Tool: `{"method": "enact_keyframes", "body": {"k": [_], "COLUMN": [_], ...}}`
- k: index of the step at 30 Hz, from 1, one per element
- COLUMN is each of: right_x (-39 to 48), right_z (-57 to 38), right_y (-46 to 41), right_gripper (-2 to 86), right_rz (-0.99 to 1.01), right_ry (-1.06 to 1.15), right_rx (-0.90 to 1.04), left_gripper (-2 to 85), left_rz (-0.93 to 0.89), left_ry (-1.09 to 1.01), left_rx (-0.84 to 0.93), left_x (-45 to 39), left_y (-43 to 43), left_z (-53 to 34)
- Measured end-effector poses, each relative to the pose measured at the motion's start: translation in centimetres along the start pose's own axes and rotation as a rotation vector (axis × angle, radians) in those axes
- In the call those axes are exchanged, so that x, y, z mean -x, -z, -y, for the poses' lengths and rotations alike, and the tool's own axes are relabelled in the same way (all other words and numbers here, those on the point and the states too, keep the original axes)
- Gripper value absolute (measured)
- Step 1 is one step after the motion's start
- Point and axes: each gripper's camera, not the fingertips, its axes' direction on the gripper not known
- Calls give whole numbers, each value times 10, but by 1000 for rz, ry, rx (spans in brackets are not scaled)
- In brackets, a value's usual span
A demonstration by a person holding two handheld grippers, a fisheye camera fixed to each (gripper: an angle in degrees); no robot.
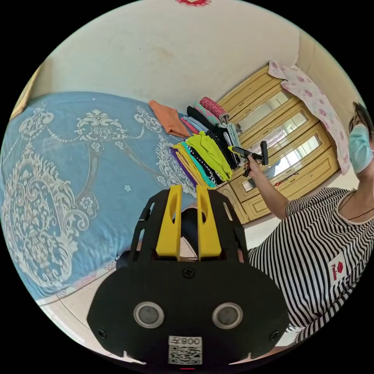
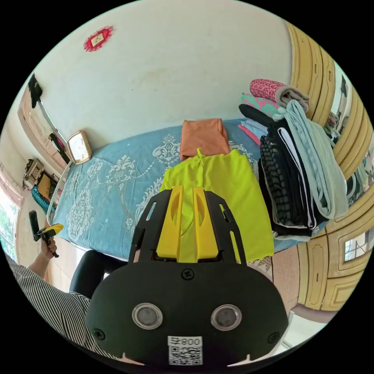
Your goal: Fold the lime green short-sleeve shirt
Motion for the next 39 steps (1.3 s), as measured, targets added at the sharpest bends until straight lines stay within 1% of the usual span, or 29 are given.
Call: {"method": "enact_keyframes", "body": {"k": [4, 12, 14, 16, 18, 23, 26, 32, 34, 37, 39], "right_x": [-10, -23, -27, -36, -44, -67, -77, -91, -97, -104, -107], "right_z": [-1, 51, 58, 58, 52, 24, 4, -61, -103, -161, -195], "right_y": [-27, -80, -98, -125, -139, -134, -114, -35, 3, 36, 48], "right_gripper": [67, 70, 70, 69, 66, 26, 13, 5, 4, 4, 4], "right_rz": [17, -100, -132, -187, -197, -149, -74, 232, 371, 522, 568], "right_ry": [-20, -52, -45, -52, -55, -84, -87, -57, -36, -9, 7], "right_rx": [50, 54, 83, 152, 179, 100, 35, -164, -249, -284, -275], "left_gripper": [67, 65, 64, 63, 61, 56, 52, 49, 48, 48, 50], "left_rz": [-34, -104, -123, -138, -148, -173, -177, -182, -189, -211, -223], "left_ry": [70, 32, 35, 38, 43, 59, 54, 17, -1, -25, -42], "left_rx": [-31, 12, 33, 45, 61, 70, 62, 45, 41, 41, 48], "left_x": [-7, -19, -18, -17, -18, -25, -34, -59, -68, -83, -92], "left_y": [0, -31, -42, -50, -58, -69, -67, -60, -59, -61, -64], "left_z": [-15, 30, 41, 47, 50, 55, 56, 58, 59, 62, 65]}}
